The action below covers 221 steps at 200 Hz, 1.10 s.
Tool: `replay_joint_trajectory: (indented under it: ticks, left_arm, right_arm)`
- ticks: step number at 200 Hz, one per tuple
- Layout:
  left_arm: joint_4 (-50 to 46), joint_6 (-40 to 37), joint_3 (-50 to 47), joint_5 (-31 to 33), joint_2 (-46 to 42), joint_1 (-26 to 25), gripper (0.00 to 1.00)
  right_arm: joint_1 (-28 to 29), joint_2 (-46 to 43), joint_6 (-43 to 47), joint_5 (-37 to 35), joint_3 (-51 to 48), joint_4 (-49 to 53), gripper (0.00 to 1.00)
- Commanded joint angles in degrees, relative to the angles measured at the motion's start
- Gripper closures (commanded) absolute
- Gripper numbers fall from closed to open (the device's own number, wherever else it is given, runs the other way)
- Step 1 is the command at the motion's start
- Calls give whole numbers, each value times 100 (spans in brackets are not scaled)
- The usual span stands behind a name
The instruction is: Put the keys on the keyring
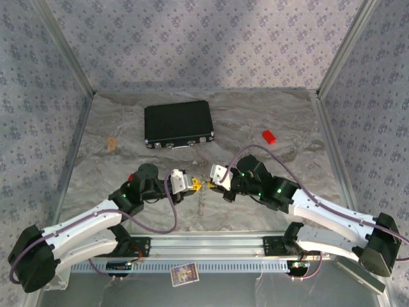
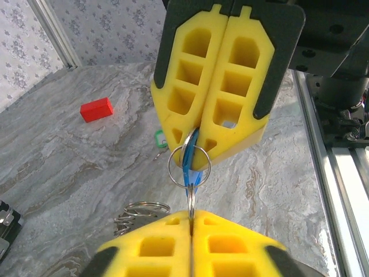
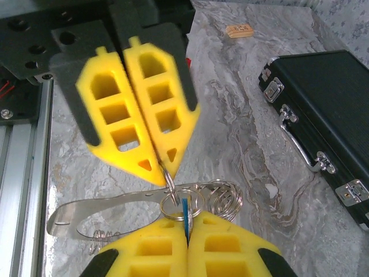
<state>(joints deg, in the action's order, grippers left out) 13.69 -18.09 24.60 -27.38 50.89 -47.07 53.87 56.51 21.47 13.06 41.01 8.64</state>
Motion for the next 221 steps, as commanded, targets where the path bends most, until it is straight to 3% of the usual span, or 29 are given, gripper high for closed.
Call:
replay_joint_trajectory:
  ticks: [1, 51, 96, 146, 172, 195, 221]
  left_arm:
    - [-107, -4, 119, 107, -50, -26, 74]
    - [219, 219, -9, 649, -660, -26, 62]
    - [229, 732, 1, 2480, -1374, 41, 58]
    - [-420, 1892, 198, 3917, -2119, 865, 46]
    - [-936, 2579, 238, 5000, -2518, 1345, 40]
    - [-1293, 2998, 213, 4898, -2753, 1799, 40]
    - [-1475, 3273, 170, 4571, -2778, 1981, 39]
  right_arm:
    - [-56, -184, 173, -136, 282, 132, 100]
    - [-78, -154, 317, -436, 530, 623, 100]
    - [15, 350, 225, -387, 961, 638, 100]
    - [454, 1408, -70, 28, 1582, -595, 100]
    - [508, 1943, -333, -226, 1632, -1520, 100]
    - [494, 2370, -438, -531, 1621, -1910, 100]
    - [418, 2579, -294, -664, 1310, -1818, 100]
